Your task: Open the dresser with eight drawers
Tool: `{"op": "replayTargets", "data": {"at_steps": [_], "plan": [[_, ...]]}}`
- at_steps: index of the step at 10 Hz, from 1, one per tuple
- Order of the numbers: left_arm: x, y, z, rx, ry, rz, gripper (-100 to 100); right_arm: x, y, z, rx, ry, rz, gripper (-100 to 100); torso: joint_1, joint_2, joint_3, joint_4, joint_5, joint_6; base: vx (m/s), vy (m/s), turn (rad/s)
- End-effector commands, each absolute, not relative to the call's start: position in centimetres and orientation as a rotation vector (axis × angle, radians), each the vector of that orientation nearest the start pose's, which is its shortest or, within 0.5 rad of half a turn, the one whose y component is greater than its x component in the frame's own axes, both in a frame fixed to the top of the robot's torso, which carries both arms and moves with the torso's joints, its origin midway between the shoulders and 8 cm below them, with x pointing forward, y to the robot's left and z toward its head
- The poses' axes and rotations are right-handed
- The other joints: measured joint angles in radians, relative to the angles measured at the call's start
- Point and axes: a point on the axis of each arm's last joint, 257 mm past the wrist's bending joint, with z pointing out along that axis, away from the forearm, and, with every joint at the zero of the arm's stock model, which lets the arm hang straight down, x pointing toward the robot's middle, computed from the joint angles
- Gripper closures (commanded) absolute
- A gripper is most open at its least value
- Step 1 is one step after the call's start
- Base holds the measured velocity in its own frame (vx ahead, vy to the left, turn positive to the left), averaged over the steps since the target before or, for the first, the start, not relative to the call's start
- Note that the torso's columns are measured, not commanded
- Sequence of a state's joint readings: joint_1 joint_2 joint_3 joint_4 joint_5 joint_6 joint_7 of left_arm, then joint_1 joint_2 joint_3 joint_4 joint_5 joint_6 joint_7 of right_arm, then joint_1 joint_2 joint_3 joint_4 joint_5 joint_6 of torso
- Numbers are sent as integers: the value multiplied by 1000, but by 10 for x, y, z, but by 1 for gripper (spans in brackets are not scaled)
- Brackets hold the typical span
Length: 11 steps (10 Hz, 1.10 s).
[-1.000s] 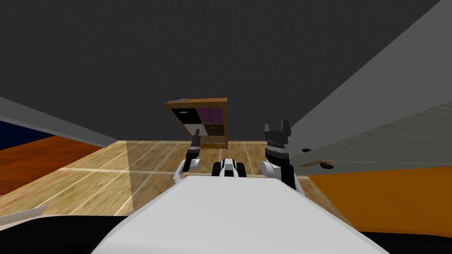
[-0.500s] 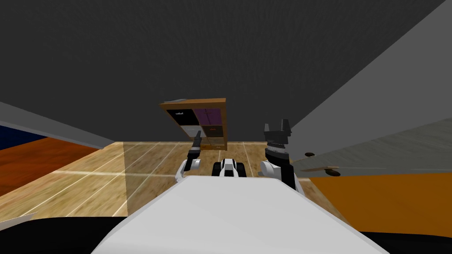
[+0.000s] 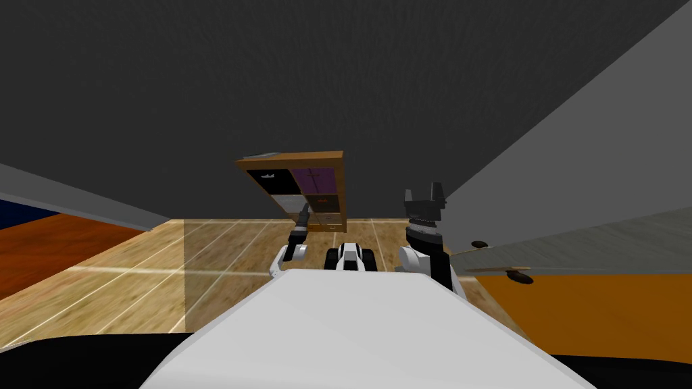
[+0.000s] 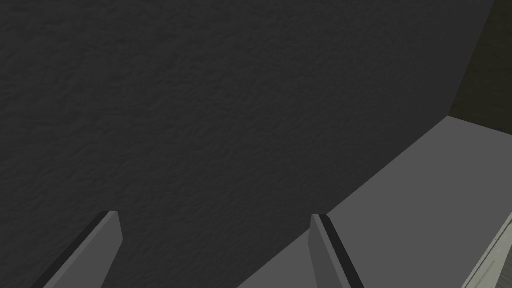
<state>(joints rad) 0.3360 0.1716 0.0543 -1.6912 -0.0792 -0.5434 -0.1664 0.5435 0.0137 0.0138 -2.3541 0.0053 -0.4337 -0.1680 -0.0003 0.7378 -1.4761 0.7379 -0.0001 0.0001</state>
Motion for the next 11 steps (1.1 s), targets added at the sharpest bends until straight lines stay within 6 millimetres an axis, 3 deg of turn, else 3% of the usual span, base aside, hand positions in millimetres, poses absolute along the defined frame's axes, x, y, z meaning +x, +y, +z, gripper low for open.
{"op": "replayTargets", "data": {"at_steps": [1, 6, 11], "plan": [[428, 312, -201, -709, 1129, -953, -100, 338, -280, 31, 756, 575, 1444, 0, 0, 0, 0, 0, 0, 0, 80, -41, -10], [431, 308, -245, -804, 1158, -953, -100, 338, -280, 31, 756, 575, 1444, 0, 0, 0, 0, 0, 0, 0, 91, -41, -11], [433, 280, -277, -947, 1121, -999, -100, 338, -280, 31, 756, 575, 1444, 0, 1, 1, 1, 0, 0, 0, 66, -33, -8]]}}
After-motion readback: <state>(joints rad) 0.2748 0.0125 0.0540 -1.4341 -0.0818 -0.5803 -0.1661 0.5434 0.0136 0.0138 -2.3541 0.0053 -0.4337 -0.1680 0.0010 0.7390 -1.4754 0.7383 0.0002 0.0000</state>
